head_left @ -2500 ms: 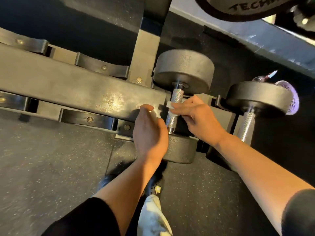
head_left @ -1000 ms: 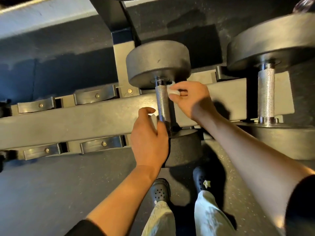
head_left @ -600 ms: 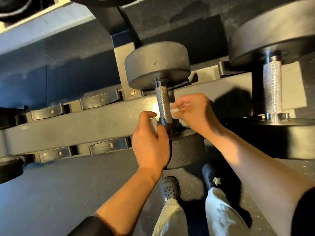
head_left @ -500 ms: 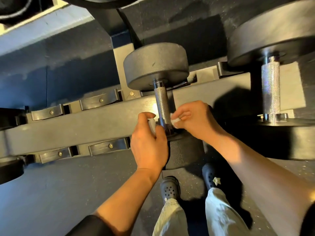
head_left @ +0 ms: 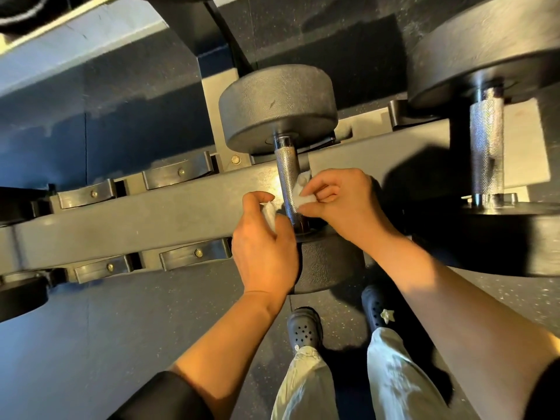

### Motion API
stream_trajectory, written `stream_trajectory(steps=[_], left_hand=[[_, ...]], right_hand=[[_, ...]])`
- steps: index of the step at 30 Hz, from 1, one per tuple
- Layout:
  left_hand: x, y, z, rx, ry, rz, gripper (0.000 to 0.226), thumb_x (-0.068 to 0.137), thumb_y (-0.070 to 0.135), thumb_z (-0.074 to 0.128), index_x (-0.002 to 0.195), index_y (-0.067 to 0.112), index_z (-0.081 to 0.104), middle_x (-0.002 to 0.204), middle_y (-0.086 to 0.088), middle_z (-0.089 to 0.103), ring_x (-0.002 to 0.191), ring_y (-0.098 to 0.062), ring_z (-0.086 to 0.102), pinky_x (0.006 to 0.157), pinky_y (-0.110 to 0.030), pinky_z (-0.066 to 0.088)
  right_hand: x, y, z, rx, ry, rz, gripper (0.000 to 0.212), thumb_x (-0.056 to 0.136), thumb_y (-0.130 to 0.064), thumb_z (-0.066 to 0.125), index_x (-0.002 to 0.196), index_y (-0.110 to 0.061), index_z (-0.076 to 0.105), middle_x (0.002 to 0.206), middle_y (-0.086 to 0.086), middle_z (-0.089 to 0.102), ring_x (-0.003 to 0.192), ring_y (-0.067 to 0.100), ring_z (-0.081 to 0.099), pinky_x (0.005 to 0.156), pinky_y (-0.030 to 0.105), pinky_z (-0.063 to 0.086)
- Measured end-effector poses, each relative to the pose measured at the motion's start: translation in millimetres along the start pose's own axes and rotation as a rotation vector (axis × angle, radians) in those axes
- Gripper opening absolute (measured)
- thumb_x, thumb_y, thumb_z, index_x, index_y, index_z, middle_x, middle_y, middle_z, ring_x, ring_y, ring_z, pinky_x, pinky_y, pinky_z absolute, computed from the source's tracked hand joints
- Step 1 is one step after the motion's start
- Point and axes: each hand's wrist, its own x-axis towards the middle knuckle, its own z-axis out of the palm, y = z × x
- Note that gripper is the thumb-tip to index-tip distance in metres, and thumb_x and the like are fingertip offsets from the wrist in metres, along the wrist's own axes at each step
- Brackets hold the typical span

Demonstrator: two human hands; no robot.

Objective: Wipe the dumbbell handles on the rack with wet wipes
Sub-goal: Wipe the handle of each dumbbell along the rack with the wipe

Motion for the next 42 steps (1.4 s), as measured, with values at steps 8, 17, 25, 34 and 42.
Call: stream_trajectory(steps=[8,17,25,34,42], left_hand=[[-1,-2,2,-0.015,0.026,-0.009,0.019,0.088,0.004,0.052,0.106,0.011,0.05,0.054,0.008,0.036,0.046,-0.008,0.032,0.05,-0.028,0.028],[-8,15,5,-0.053,0.028,0.064,0.026,0.09,0.017,0.055,0.114,0.012,0.049,0.075,0.002,0.047,0.061,-0.01,0.039,0.059,-0.027,0.033],[-26,83,64,-0.397,-0.091,0.177,0.017,0.087,0.019,0.055,0.102,0.024,0.05,0.075,0.008,0.054,0.063,-0.005,0.048,0.062,-0.021,0.041],[-50,103,142,-0.525,-0.034,-0.044,0.026,0.091,0.026,0.052,0.111,0.01,0.05,0.095,-0.009,0.06,0.087,-0.023,0.058,0.077,-0.043,0.049],[-54,103,153,-0.57,-0.002,-0.079,0.023,0.09,0.028,0.042,0.106,0.011,0.045,0.09,-0.007,0.054,0.081,-0.021,0.052,0.07,-0.042,0.047]], right_hand=[[-2,-3,-2,-0.181,-0.178,0.004,0.017,0.07,0.001,0.076,0.084,-0.009,0.073,0.069,-0.013,0.058,0.059,-0.005,0.056,0.058,0.001,0.042],[-17,0,-46,-0.259,0.245,-0.112,0.025,0.078,-0.011,0.073,0.101,-0.015,0.065,0.09,-0.006,0.063,0.077,0.001,0.058,0.068,0.009,0.046],[-11,-8,-120,-0.405,0.232,-0.212,0.022,0.08,-0.006,0.071,0.1,-0.013,0.074,0.095,0.002,0.068,0.087,0.016,0.063,0.079,0.032,0.051],[0,-9,-171,-0.994,0.161,-0.432,0.03,0.082,0.006,0.059,0.107,-0.007,0.069,0.111,0.009,0.067,0.108,0.025,0.058,0.093,0.023,0.04],[18,-1,-185,-1.587,-0.159,-0.511,0.03,0.078,-0.008,0.055,0.106,-0.007,0.067,0.112,0.01,0.064,0.112,0.028,0.054,0.097,0.038,0.043]])
